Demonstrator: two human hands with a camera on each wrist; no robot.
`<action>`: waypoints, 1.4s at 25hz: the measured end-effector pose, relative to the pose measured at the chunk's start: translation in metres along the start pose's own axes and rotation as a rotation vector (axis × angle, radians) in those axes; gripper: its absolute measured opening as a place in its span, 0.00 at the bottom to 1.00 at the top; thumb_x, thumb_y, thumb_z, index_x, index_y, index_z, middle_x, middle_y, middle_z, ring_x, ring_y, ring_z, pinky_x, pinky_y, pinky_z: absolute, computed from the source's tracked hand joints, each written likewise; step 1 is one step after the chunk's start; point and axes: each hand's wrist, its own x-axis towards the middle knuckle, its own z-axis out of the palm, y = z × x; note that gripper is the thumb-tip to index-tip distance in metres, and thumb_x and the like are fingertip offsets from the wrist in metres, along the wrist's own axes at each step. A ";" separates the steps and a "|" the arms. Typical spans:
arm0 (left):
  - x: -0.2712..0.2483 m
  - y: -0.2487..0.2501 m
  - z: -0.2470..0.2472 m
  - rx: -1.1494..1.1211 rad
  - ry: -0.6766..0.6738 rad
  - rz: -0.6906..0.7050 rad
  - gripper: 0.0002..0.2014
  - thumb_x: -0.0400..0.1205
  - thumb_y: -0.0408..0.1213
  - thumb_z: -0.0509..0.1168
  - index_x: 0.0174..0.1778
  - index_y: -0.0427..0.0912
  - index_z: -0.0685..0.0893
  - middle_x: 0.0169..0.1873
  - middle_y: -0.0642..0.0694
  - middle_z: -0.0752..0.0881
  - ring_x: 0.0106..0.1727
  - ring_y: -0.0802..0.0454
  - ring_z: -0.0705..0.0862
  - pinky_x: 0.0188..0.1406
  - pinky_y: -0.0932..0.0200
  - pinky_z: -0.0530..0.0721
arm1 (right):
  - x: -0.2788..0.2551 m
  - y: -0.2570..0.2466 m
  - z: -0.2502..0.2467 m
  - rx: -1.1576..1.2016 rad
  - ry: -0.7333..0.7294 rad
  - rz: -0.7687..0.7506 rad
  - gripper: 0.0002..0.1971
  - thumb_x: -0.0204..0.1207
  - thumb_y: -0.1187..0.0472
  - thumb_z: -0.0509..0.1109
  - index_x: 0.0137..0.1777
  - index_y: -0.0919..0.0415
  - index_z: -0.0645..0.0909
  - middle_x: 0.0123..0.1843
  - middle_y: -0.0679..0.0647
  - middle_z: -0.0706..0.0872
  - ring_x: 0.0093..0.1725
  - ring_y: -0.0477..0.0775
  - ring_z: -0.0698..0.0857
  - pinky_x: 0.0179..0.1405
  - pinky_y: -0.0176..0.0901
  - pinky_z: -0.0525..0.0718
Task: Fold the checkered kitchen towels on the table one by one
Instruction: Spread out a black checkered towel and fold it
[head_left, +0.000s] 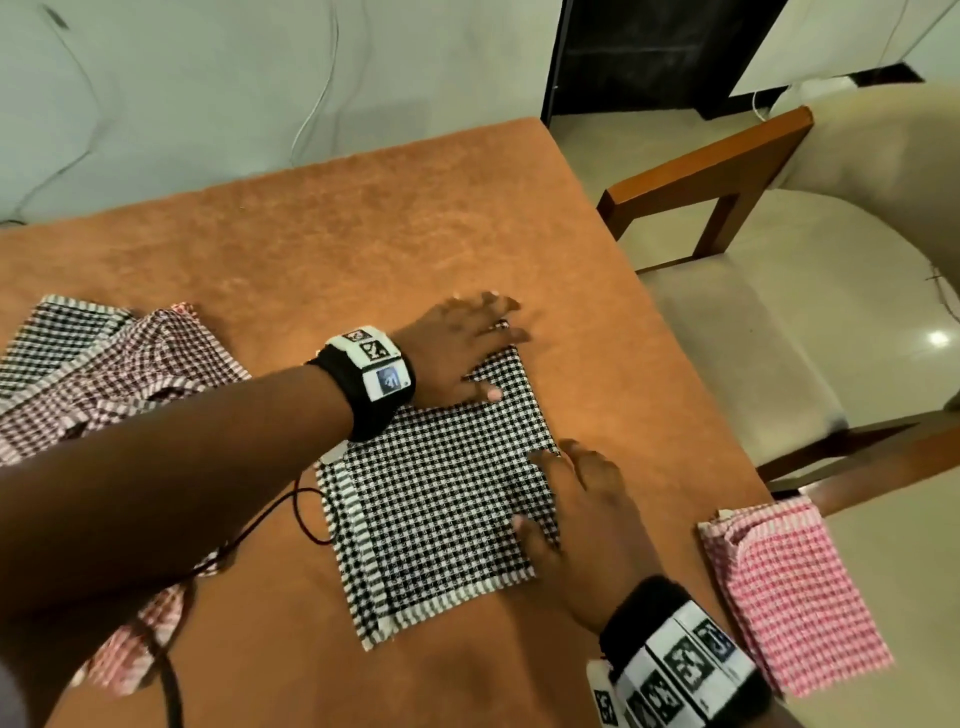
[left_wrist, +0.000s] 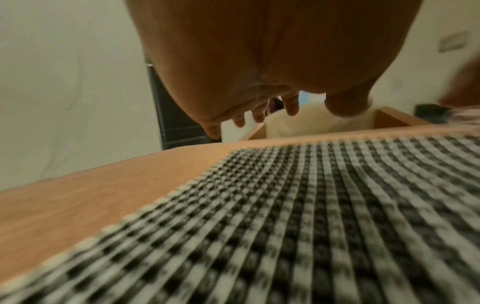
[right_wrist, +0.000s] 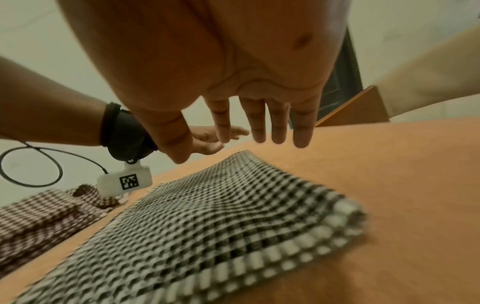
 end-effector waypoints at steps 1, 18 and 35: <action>-0.008 0.001 0.007 0.049 -0.066 0.075 0.39 0.81 0.69 0.43 0.87 0.54 0.51 0.88 0.40 0.49 0.87 0.37 0.50 0.81 0.31 0.53 | 0.010 -0.013 0.008 -0.043 -0.046 -0.027 0.36 0.77 0.38 0.60 0.82 0.46 0.54 0.85 0.56 0.56 0.83 0.61 0.54 0.80 0.61 0.62; -0.018 -0.011 0.042 0.137 -0.227 -0.023 0.65 0.51 0.91 0.51 0.82 0.70 0.32 0.86 0.48 0.31 0.85 0.36 0.29 0.75 0.21 0.29 | -0.047 0.004 0.089 -0.234 -0.151 0.127 0.35 0.78 0.27 0.44 0.84 0.33 0.41 0.88 0.48 0.42 0.85 0.60 0.35 0.80 0.65 0.36; -0.175 0.000 0.062 -0.006 -0.176 -0.633 0.50 0.71 0.81 0.43 0.85 0.61 0.33 0.86 0.44 0.33 0.87 0.38 0.37 0.82 0.28 0.40 | -0.026 0.039 0.048 0.102 0.175 0.276 0.23 0.72 0.65 0.73 0.68 0.58 0.80 0.64 0.60 0.80 0.59 0.62 0.81 0.61 0.49 0.78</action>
